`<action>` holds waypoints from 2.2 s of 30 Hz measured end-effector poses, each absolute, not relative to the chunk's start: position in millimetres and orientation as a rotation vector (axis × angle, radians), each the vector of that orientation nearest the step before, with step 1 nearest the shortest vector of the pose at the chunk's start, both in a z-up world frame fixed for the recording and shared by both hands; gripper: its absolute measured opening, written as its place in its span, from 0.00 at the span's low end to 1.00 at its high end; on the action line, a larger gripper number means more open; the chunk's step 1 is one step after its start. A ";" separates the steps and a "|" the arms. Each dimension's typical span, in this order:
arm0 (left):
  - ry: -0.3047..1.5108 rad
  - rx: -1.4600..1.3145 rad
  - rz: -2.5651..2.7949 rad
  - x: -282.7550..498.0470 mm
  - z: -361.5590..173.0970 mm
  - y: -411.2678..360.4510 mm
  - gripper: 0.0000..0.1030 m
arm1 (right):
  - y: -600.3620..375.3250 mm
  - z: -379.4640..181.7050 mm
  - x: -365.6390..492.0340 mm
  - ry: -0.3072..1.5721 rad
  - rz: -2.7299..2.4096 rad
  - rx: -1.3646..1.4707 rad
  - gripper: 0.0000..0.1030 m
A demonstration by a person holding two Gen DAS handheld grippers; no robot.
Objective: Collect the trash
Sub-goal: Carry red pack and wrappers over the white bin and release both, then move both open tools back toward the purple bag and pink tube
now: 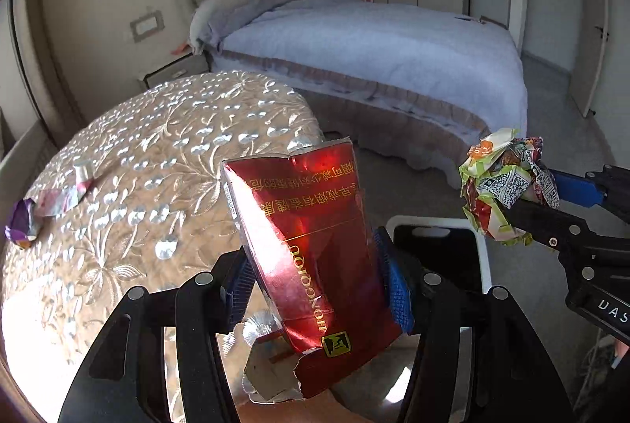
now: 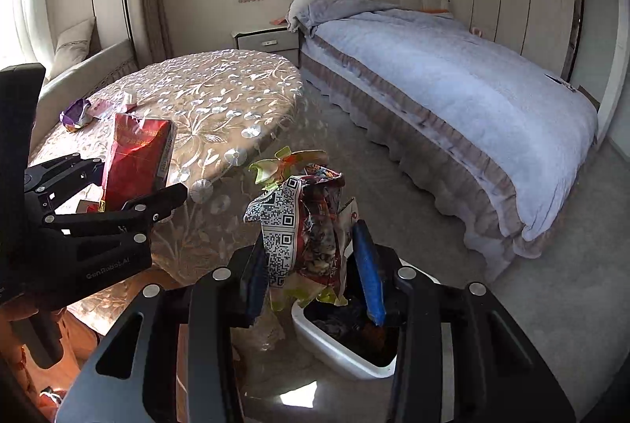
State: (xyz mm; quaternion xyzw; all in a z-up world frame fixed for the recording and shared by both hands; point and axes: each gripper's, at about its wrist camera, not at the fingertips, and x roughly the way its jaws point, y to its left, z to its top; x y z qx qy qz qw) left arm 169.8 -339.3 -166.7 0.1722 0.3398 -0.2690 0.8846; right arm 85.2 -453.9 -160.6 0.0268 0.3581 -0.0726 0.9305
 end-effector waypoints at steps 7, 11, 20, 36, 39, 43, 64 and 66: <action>0.715 0.522 -0.710 167.4 -198.9 -404.2 0.55 | -495.6 -202.7 85.1 0.814 -0.188 0.010 0.41; 0.728 0.628 -0.870 172.8 -230.9 -438.4 0.55 | -523.8 -237.1 90.7 0.881 -0.135 -0.017 0.41; 0.880 0.777 -1.084 187.1 -329.8 -489.3 0.68 | -557.9 -318.7 106.4 1.062 0.005 -0.119 0.56; 0.868 0.852 -1.127 177.2 -349.8 -500.6 0.95 | -563.4 -341.1 88.0 1.083 -0.019 -0.176 0.96; 0.849 0.831 -1.128 175.7 -338.5 -497.1 0.95 | -560.4 -333.4 87.1 1.066 -0.017 -0.187 0.96; 0.800 0.798 -1.129 170.9 -315.4 -489.7 0.95 | -557.0 -314.1 83.5 1.025 -0.020 -0.184 0.96; 0.548 0.562 -0.845 161.9 -184.1 -400.2 0.95 | -511.2 -191.9 73.3 0.710 -0.118 -0.120 0.96; 0.531 0.533 -0.815 163.6 -175.6 -390.0 0.95 | -501.6 -182.4 74.7 0.677 -0.139 -0.112 0.96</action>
